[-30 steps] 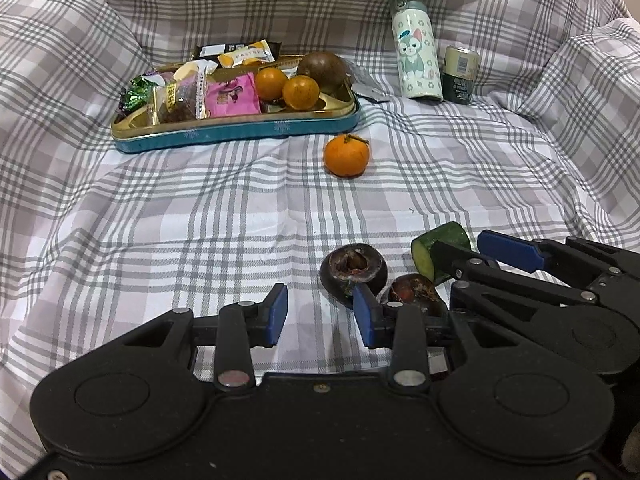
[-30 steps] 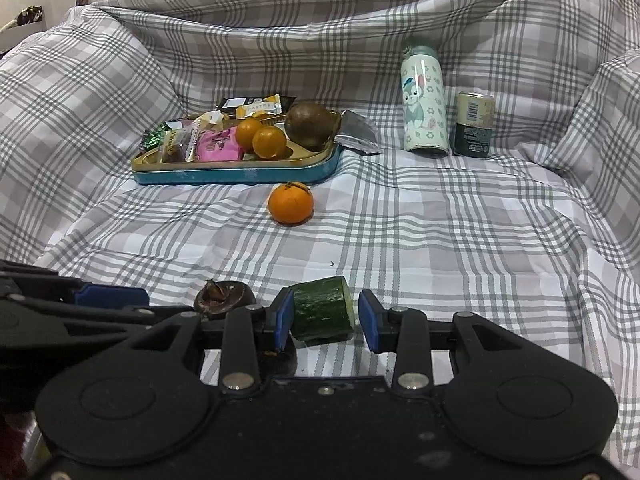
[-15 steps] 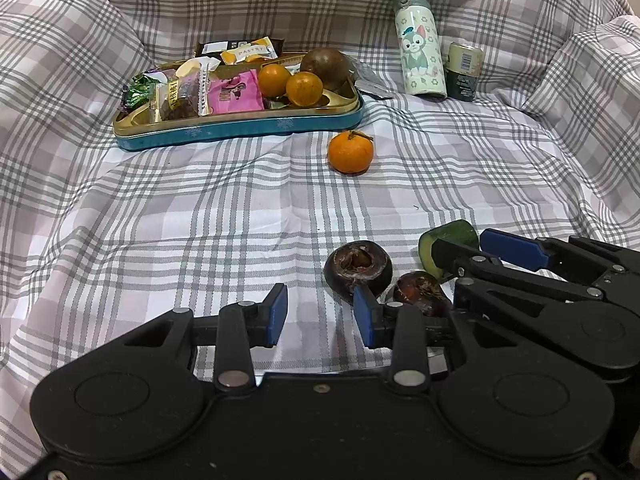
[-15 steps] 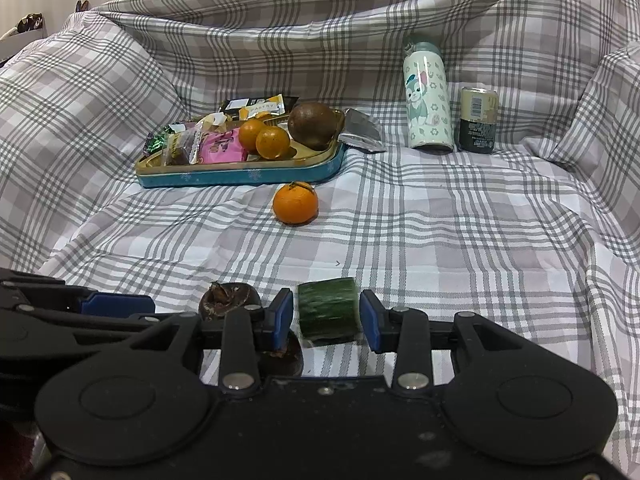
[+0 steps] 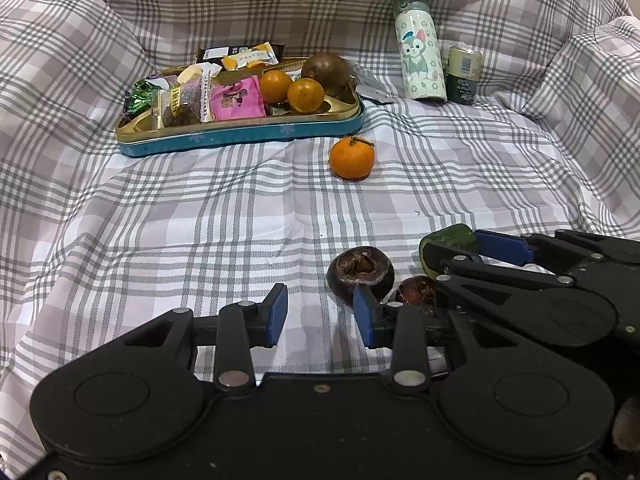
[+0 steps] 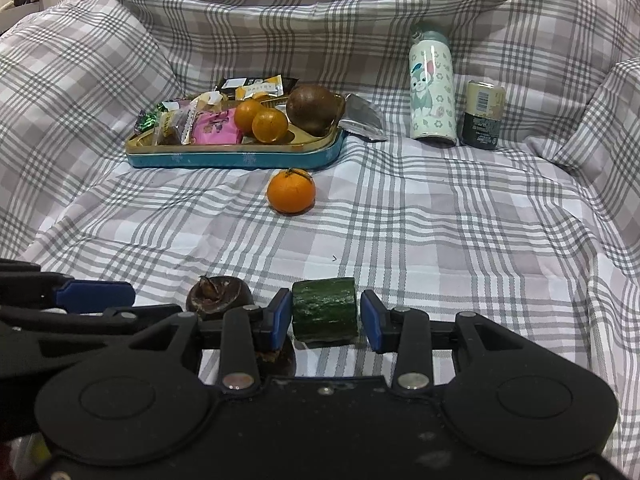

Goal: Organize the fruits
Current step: 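Close the right gripper on the cucumber while the left gripper grasps the dark fruit, then carry the dark fruit and cucumber piece over the steel tray with both tools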

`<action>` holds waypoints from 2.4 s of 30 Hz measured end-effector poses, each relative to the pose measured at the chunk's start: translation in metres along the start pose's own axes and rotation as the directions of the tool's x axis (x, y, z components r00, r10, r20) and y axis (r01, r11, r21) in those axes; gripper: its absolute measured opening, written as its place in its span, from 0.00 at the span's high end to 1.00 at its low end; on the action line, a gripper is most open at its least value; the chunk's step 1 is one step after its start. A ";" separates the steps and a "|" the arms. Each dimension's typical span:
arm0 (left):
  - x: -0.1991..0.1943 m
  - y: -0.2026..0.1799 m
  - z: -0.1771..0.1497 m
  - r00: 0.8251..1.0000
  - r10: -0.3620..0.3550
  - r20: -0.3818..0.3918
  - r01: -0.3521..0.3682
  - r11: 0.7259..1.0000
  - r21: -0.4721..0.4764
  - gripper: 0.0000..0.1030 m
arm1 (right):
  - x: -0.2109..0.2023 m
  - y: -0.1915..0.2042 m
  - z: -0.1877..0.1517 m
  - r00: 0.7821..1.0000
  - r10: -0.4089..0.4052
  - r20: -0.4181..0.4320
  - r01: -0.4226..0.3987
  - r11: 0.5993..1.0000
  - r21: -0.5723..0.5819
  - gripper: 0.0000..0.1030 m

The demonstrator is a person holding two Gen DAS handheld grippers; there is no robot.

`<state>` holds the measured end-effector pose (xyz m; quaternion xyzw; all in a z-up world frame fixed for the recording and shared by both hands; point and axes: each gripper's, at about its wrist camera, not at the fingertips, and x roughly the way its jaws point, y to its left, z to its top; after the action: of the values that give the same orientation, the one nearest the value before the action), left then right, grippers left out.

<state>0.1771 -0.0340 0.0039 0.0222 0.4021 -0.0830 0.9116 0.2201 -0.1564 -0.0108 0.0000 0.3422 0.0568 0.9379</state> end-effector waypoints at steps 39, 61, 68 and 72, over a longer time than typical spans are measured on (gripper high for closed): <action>0.045 -0.014 0.015 0.999 -0.013 -0.047 0.011 0.999 -0.045 0.47 | -0.013 -0.040 -0.005 0.997 -0.015 0.080 0.001 0.985 0.174 0.64; -0.044 0.006 0.021 0.996 -0.004 0.089 0.012 0.996 -0.085 0.50 | -0.036 -0.050 -0.011 0.984 -0.008 0.178 -0.036 0.969 0.243 0.64; -0.087 0.016 -0.006 0.994 0.003 0.112 0.009 0.994 -0.107 0.50 | -0.078 -0.035 -0.032 0.975 -0.013 0.223 -0.033 0.979 0.199 0.64; -0.102 0.016 -0.029 0.995 0.016 0.100 -0.006 0.995 -0.099 0.50 | -0.108 -0.020 -0.058 0.980 0.003 0.197 -0.038 0.984 0.173 0.64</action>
<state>0.0913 -0.0011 0.0593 -0.0251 0.3591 -0.0590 0.9311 0.1034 -0.1899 0.0131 0.0919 0.2517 0.0359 0.9628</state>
